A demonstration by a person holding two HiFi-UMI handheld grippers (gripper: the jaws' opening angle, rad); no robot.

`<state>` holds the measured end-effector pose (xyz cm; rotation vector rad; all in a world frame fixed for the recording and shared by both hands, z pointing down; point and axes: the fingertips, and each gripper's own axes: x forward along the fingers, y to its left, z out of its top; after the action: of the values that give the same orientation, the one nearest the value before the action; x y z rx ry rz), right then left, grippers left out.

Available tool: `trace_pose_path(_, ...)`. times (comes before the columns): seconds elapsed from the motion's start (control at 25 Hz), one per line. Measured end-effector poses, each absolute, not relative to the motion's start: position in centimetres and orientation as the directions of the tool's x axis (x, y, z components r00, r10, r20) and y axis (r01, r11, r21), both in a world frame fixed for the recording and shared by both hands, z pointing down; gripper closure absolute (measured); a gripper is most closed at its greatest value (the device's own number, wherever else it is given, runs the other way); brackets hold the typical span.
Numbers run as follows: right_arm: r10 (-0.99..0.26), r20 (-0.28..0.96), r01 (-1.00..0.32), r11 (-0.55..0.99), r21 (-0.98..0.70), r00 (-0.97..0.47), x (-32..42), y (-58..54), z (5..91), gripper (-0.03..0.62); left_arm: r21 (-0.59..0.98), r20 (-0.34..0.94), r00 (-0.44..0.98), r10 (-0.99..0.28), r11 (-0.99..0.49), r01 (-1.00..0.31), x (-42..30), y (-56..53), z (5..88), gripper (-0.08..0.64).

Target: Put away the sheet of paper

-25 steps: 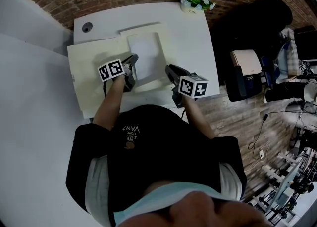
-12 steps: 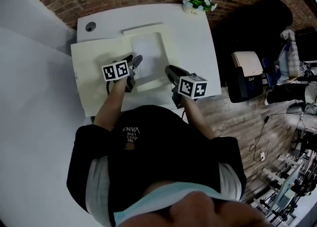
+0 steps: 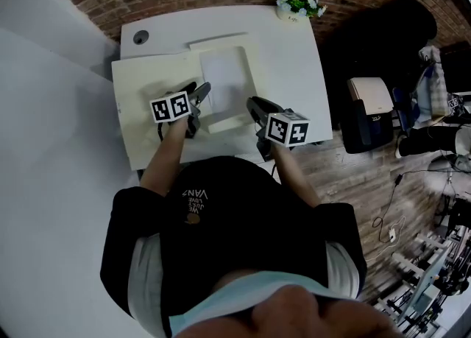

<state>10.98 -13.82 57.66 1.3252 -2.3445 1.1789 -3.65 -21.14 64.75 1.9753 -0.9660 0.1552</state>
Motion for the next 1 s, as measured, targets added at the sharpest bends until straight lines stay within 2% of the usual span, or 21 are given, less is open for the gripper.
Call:
trace_pose_path(0.32,-0.662,0.494,-0.804,0.305,-0.51,-0.564,10.0,-14.0,56.8,0.535,0.663,0.423,0.676,-0.604,-0.303,-0.685,-5.4,-20.3,63.2,0.311)
trace_pose_path(0.56,-0.697,0.464,-0.815,0.318,-0.484,-0.547,9.6,-14.5,55.8,0.579,0.65,0.387,0.668,-0.636,-0.326,-0.686,-6.8,-19.9,61.6,0.339)
trace_pose_path(1.0,-0.709,0.442,-0.814,0.336,-0.473,-0.55,7.8,-14.9,55.3,0.592,0.602,0.32,0.649,-0.69,-0.381,-0.702,-10.2,-19.4,58.0,0.448)
